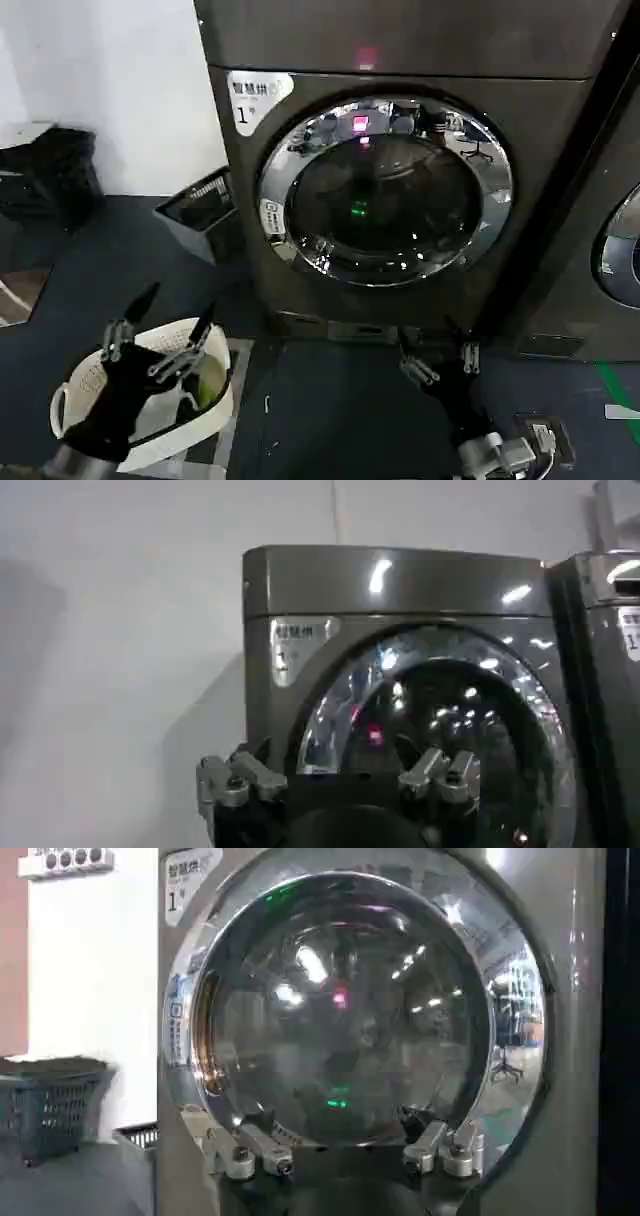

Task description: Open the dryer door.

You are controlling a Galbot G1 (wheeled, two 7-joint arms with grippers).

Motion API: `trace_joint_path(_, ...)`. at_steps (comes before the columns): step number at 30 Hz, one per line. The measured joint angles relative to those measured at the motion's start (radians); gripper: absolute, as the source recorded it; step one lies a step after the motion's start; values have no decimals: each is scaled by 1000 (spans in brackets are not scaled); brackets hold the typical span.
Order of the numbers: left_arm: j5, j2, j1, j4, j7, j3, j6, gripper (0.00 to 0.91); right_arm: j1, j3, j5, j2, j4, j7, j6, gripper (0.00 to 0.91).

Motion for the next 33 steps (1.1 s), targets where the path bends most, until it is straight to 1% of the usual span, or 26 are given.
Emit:
trace_joint_path(1,-8,0,-1,2,-4,1,2,907,23,2,45,-23,-9,-15,-22,907)
trace_joint_path(3,-11,2,-4,6,0,0,7,907,78,-3,136,-85,-33,-56,-48,907)
trace_joint_path(5,-11,10,-9,8,7,-5,17,907,128,-16,197,-154,-57,-61,-68,907)
trace_joint_path(6,-10,14,-15,11,10,-8,21,907,155,-27,209,-188,-69,-51,-77,907)
trace_joint_path(8,-8,16,-22,14,16,-15,29,907,211,-60,234,-255,-91,-75,-116,907)
trace_joint_path(9,-8,17,-22,13,21,-18,35,907,237,-79,240,-284,-103,-77,-122,907)
trace_joint_path(11,-8,17,-23,12,30,-24,47,907,287,-123,247,-328,-124,-65,-144,907)
trace_joint_path(13,-8,18,-24,11,35,-28,64,907,342,-170,250,-350,-142,-50,-167,907)
trace_joint_path(15,-8,17,-23,5,37,-31,80,907,399,-220,256,-357,-162,-35,-186,907)
trace_joint_path(18,-8,17,-22,0,36,-37,90,907,492,-294,263,-356,-197,-25,-186,907)
trace_joint_path(21,-13,17,-18,-1,31,-46,94,907,564,-354,285,-348,-225,-35,-181,907)
trace_joint_path(23,-14,17,-15,-1,34,-50,99,907,603,-391,288,-338,-242,-45,-176,907)
trace_joint_path(31,-9,10,-17,7,23,-55,118,907,719,-512,288,-296,-306,-44,-189,907)
trace_joint_path(33,-9,10,-17,5,25,-55,117,907,742,-537,276,-284,-323,-32,-188,907)
